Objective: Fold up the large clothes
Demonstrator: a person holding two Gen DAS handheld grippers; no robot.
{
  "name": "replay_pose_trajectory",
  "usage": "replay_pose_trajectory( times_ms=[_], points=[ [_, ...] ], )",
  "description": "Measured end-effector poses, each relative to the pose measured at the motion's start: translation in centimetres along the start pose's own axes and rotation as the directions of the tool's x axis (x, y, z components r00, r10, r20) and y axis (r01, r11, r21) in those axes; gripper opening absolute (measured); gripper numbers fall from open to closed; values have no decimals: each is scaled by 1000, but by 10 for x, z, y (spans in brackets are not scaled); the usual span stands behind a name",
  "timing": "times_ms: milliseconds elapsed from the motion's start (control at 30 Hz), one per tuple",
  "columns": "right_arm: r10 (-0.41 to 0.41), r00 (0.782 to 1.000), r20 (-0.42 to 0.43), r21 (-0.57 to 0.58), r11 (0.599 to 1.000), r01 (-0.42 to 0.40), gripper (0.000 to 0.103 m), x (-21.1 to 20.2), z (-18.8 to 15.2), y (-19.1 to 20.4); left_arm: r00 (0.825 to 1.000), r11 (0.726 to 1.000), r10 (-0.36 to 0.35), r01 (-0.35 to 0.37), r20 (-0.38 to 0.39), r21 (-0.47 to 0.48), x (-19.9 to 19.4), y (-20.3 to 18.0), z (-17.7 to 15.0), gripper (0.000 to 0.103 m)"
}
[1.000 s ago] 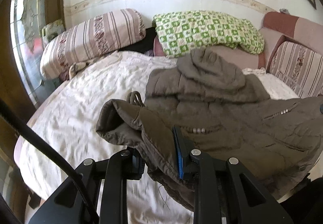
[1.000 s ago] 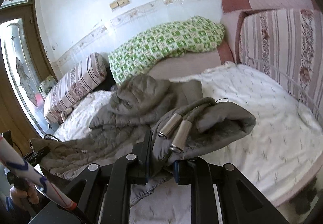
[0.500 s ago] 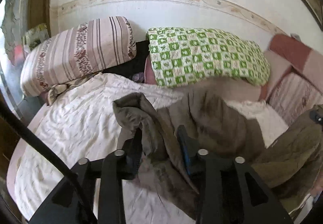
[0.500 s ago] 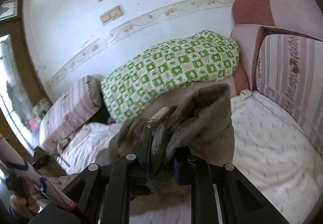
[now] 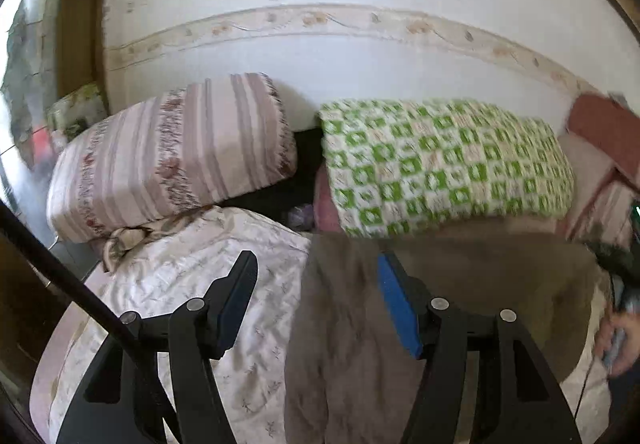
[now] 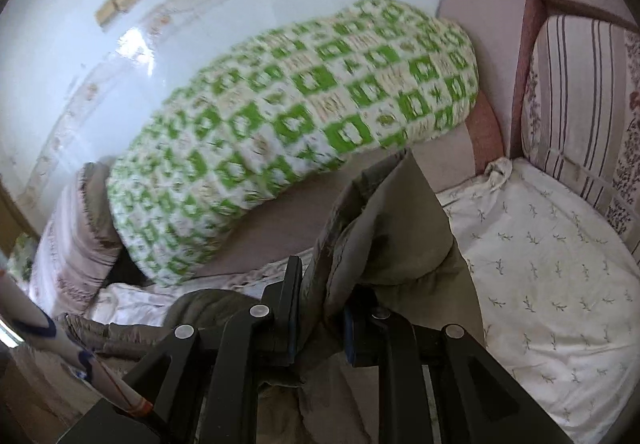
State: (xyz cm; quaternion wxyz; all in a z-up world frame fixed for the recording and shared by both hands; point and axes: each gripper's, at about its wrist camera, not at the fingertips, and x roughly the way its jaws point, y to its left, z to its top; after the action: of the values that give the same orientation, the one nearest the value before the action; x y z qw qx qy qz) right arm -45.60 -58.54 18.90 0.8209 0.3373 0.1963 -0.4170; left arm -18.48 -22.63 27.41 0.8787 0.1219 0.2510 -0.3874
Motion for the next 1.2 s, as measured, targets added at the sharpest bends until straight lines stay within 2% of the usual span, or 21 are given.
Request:
replay_pose_trajectory(
  times_ms=[167,233,267,367,467,600,767,933,1033,1100,1200],
  points=[
    [-46,998,-48,54,997,48,22,42,1,-20,989,990,-104,113,-107,86,46,-47,-53,62],
    [-25,996,-84,84,996,32,32,55,0,-29,980,983,-127,145,-156,111,67,-66,-74,62],
    [-21,996,-87,96,995,29,41,56,-1,-33,975,980,-136,159,-178,122,81,-76,-85,62],
    [-3,998,-62,118,993,10,65,46,-1,-46,963,977,-106,148,-247,154,123,-99,-109,62],
    [79,996,-42,126,989,-73,67,23,-3,-57,957,983,-81,123,-278,136,150,-103,-119,62],
    [95,993,-67,-14,995,-96,67,-4,-25,-47,958,986,-65,104,-279,127,164,-104,-123,65],
    [90,986,-143,-171,979,-114,67,-14,-80,-20,952,990,-47,85,-301,115,178,-103,-124,71],
    [20,980,-200,-315,946,-83,66,19,-115,12,944,993,-32,68,-327,100,190,-102,-125,75],
    [-42,968,-247,-323,946,-41,70,55,-122,14,941,993,-15,54,-338,106,199,-104,-125,77],
    [-53,960,-276,-286,958,-29,77,81,-121,7,940,993,-7,47,-341,109,207,-104,-124,77],
    [-59,951,-304,-248,969,-19,81,103,-120,-1,930,996,5,28,-367,85,221,-101,-122,83]
  ],
)
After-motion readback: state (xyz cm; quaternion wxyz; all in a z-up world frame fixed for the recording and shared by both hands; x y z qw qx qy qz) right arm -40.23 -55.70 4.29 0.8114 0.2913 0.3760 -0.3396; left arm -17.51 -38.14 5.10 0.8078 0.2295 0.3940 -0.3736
